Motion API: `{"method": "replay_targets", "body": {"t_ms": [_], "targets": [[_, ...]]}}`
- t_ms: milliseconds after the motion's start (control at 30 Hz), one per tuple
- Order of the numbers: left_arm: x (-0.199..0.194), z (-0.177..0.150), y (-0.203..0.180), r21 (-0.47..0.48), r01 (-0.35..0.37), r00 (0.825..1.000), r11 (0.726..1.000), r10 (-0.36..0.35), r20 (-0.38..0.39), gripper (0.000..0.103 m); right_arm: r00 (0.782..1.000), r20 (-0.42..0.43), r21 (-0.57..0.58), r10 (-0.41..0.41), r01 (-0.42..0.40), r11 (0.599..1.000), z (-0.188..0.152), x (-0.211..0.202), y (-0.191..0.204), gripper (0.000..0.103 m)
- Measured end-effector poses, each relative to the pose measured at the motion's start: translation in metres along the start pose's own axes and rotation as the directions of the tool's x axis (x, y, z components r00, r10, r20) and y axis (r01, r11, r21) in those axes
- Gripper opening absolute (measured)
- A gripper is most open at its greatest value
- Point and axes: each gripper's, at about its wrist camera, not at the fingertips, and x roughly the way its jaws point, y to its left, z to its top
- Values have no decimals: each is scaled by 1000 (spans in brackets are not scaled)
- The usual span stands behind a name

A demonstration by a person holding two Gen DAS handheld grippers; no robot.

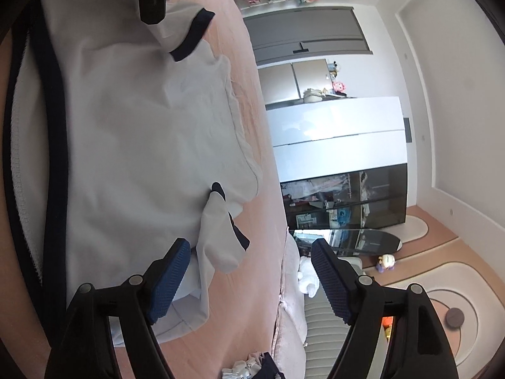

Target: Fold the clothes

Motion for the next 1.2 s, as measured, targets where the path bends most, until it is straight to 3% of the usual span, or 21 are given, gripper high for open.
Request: {"method": "replay_targets", "body": {"t_ms": [100, 200, 267, 467, 767, 933, 967, 1000, 1067, 1200], "targets": [[-19, 2, -2, 9, 37, 997, 999, -38, 60, 98, 999, -30, 46, 27, -26, 999, -2, 2, -4, 78], [-23, 5, 0, 19, -41, 996, 999, 40, 80, 99, 997, -58, 95, 44, -39, 995, -3, 5, -8, 78], [-19, 5, 6, 5, -90, 993, 996, 90, 71, 99, 995, -82, 124, 49, -39, 991, -2, 8, -11, 78], [-4, 1, 22, -55, -103, 994, 993, 104, 17, 99, 986, -145, 195, 86, -56, 979, 2, 23, -15, 78], [9, -6, 36, -109, -80, 997, 991, 80, -7, 99, 936, -309, 256, 166, -86, 963, 15, 72, -5, 78], [13, -5, 37, -94, -92, 996, 991, 91, -15, 99, 915, -347, 344, 204, -78, 936, 15, 82, -15, 76], [12, -5, 37, -94, -87, 996, 992, 86, -14, 99, 911, -349, 362, 219, -84, 928, 14, 84, -16, 61], [11, -5, 37, -95, -81, 997, 992, 80, -12, 99, 907, -351, 381, 233, -89, 920, 12, 85, -17, 36], [10, -6, 39, -103, -68, 998, 992, 67, -14, 99, 897, -347, 416, 274, -115, 902, 7, 87, -17, 13], [6, -10, 43, -111, -65, 998, 992, 63, -25, 99, 916, -293, 406, 275, -141, 903, 6, 74, -18, 11]]}}
